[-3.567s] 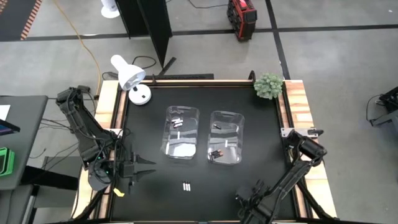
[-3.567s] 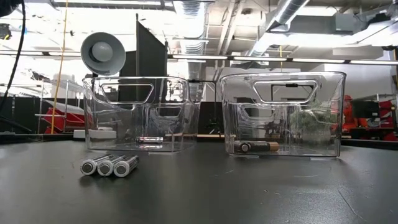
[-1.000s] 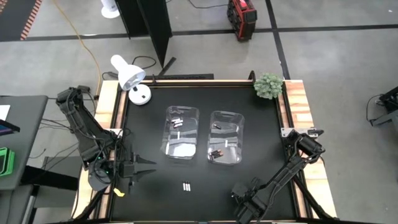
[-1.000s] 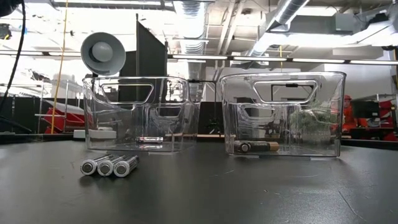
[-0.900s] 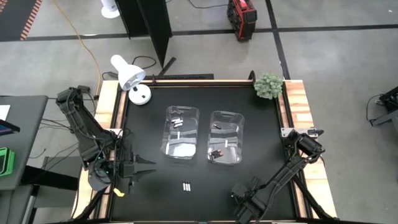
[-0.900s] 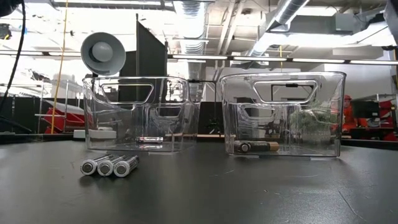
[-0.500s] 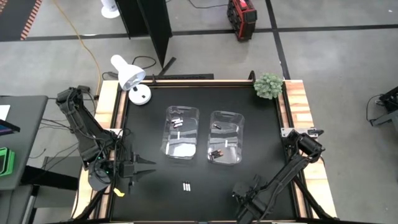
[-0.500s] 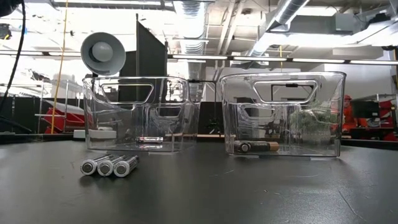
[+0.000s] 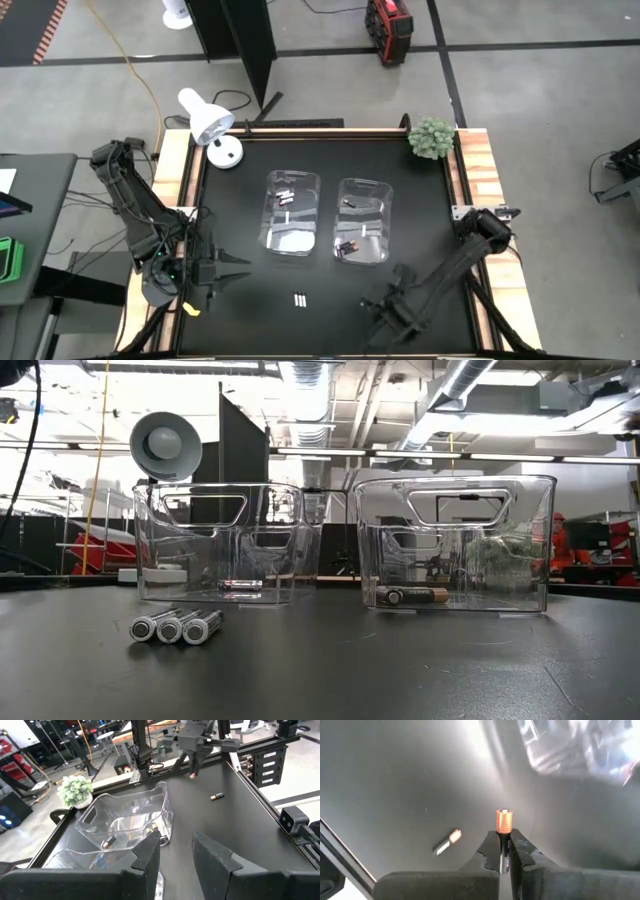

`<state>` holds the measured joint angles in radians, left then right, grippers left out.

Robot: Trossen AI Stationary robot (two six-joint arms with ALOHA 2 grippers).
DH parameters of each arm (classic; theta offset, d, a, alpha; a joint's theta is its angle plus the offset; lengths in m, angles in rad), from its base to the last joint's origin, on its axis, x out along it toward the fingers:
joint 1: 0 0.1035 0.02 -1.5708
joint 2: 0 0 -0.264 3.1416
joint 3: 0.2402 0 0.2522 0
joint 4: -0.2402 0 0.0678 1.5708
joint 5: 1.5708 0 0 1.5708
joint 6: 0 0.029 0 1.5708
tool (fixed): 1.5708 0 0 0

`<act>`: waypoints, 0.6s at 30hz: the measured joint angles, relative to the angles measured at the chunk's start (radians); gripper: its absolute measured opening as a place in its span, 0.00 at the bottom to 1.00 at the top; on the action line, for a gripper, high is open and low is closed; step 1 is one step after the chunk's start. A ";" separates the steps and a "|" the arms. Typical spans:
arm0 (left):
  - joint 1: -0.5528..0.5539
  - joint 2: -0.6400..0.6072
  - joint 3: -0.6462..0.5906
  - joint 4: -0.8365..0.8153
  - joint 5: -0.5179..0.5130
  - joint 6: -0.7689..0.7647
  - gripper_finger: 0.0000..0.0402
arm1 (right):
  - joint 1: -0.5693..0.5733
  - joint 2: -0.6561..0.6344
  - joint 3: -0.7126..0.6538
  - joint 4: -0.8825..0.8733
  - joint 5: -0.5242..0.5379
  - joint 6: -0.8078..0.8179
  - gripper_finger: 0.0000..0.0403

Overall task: Sort batteries
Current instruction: Put the black battery into the right transparent bin

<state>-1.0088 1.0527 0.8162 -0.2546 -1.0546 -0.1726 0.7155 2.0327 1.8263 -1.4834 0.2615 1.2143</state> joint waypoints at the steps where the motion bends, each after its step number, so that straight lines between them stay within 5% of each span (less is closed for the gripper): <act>1: 0.000 0.000 0.000 0.000 0.000 0.000 0.27 | -0.019 0.000 0.013 -0.007 0.006 -0.031 0.04; 18: 0.000 0.000 0.000 0.000 0.000 0.000 0.27 | -0.424 -0.001 0.153 -0.022 0.061 -0.573 0.04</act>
<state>-1.0091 1.0527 0.8162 -0.2543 -1.0546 -0.1725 0.2918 2.0315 1.9789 -1.5054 0.3222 0.6418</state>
